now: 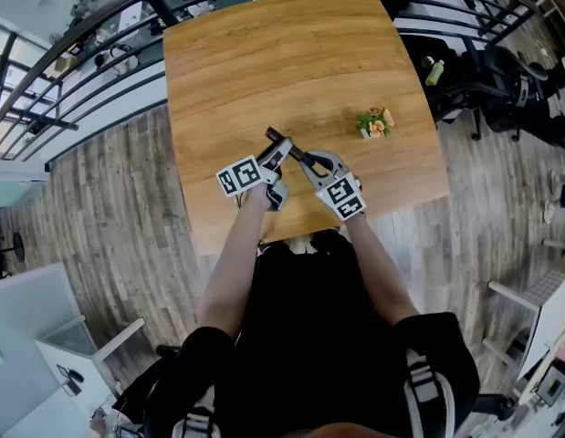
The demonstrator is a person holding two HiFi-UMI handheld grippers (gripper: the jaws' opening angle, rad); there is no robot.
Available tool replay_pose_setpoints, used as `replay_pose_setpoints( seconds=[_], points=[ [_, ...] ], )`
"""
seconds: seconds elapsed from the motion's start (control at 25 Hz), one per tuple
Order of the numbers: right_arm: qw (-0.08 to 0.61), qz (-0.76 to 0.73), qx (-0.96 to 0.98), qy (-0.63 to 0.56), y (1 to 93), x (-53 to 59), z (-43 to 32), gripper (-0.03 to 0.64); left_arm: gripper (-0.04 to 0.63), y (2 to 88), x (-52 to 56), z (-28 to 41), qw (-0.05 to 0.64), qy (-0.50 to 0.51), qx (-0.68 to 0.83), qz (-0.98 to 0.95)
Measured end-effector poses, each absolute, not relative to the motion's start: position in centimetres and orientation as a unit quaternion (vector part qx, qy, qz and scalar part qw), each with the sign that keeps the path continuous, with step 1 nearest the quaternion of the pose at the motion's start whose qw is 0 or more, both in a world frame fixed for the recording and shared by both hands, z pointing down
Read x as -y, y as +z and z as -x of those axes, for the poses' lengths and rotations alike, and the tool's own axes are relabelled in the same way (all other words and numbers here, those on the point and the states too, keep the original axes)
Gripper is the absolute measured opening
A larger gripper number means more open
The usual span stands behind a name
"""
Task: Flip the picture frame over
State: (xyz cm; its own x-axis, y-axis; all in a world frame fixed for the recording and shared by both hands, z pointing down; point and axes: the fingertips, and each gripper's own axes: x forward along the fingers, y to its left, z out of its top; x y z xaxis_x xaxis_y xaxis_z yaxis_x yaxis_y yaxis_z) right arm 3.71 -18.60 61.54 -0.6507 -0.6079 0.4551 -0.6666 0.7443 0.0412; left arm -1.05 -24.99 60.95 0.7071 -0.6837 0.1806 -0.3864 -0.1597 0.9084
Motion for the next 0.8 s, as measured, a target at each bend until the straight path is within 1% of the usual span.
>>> replay_pose_setpoints(
  seconds=[0.12,0.44,0.48,0.52,0.6,0.8],
  points=[
    [0.266,-0.353,0.897,0.007,61.3,18.7,-3.8,0.077,0.25,61.0,25.3,0.9,0.557,-0.154,0.355,-0.735],
    [0.343,-0.349,0.864,-0.122,61.1,18.9,-3.5,0.077,0.247,61.2,26.1,1.2,0.579,-0.164,0.37,-0.708],
    [0.353,-0.345,0.858,-0.141,61.1,18.9,-3.4,0.077,0.24,61.4,26.1,1.4,0.583,-0.166,0.375,-0.702],
    [0.363,-0.341,0.853,-0.158,61.2,18.8,-3.3,0.077,0.217,61.6,26.0,1.6,0.586,-0.166,0.379,-0.696],
    [0.377,-0.334,0.845,-0.182,61.4,18.7,-3.1,0.077,0.203,61.9,25.9,1.9,0.591,-0.164,0.385,-0.689],
    [0.379,-0.327,0.845,-0.189,61.5,18.7,-2.3,0.078,0.169,62.2,26.1,2.8,0.61,-0.18,0.384,-0.669]
  ],
)
